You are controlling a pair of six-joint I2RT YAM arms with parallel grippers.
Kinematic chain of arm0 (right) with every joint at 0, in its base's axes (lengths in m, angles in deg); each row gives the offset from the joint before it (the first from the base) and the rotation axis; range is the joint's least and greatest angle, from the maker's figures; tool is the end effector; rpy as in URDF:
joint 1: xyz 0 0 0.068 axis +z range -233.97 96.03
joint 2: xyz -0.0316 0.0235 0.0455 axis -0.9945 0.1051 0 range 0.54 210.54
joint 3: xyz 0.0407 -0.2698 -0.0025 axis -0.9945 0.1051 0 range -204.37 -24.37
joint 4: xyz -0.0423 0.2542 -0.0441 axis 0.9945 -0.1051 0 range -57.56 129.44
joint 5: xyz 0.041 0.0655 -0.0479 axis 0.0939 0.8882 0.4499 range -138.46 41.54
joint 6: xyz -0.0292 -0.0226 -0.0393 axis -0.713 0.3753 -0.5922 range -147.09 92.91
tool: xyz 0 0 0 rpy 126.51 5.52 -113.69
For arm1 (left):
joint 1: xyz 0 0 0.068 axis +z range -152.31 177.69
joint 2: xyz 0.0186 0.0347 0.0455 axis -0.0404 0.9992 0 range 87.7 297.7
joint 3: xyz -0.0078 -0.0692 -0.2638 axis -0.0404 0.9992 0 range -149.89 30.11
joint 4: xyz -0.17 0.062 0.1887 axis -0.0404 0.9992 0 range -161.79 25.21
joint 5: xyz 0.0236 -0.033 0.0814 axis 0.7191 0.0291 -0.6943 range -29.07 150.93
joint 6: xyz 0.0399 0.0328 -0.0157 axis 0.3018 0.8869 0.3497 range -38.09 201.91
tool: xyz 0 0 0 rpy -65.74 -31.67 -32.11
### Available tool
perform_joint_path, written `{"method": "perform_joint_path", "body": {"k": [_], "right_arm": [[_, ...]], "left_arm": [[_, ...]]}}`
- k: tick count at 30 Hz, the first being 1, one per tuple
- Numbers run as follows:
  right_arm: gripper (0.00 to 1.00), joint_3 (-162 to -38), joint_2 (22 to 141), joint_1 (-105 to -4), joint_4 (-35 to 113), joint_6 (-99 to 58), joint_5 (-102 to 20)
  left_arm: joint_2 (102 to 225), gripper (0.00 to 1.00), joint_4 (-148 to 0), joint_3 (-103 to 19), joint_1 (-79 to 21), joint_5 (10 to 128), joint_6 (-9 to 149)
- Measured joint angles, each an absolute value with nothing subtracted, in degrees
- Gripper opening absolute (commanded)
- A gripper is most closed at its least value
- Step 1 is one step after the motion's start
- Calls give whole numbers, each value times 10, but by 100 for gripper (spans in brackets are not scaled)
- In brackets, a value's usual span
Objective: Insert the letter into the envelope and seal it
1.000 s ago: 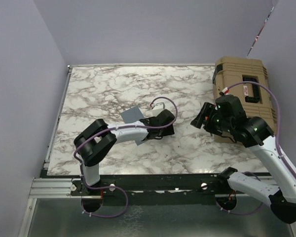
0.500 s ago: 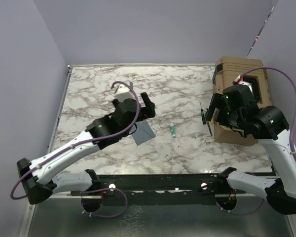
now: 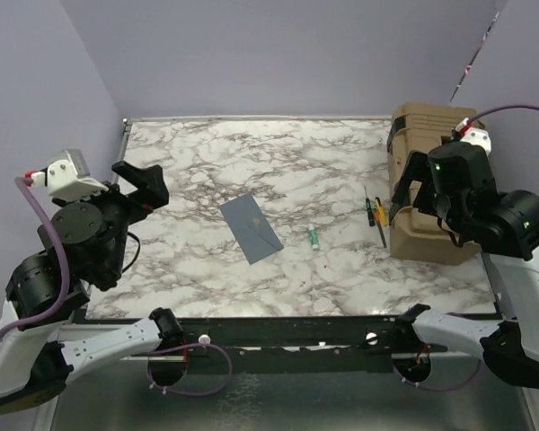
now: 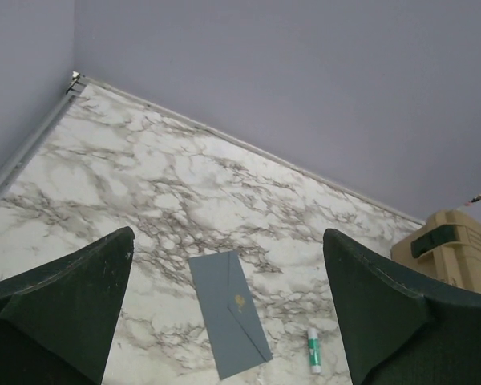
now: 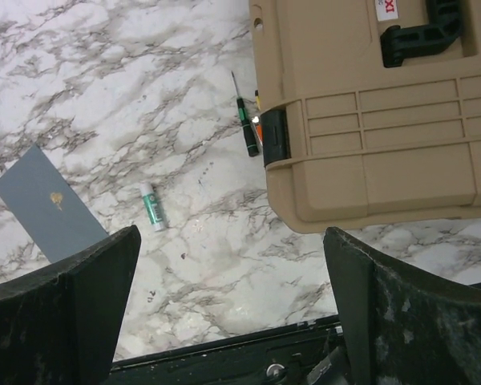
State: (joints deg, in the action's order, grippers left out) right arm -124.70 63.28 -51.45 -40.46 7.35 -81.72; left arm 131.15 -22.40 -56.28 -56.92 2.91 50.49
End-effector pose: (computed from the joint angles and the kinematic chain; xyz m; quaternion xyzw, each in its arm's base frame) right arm 0.1230 0.0552 0.4753 0.1303 0.8743 -0.0046 0.4675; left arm 0.0589 -0.0307 0.4954 -0.1855 0.7038 -0.1330 0.6727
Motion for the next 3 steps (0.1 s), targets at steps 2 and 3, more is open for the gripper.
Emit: {"method": "perform_joint_path", "body": {"k": [2,3], "right_arm": [[100,-1247,633,-515,-397,65,-818],[100,-1247,633,-515,-393,61,-818]], "left_arm": [[1303,99,-209,-564,-569,18,513],[1301,99,-199,-564,-569,10,517]]}}
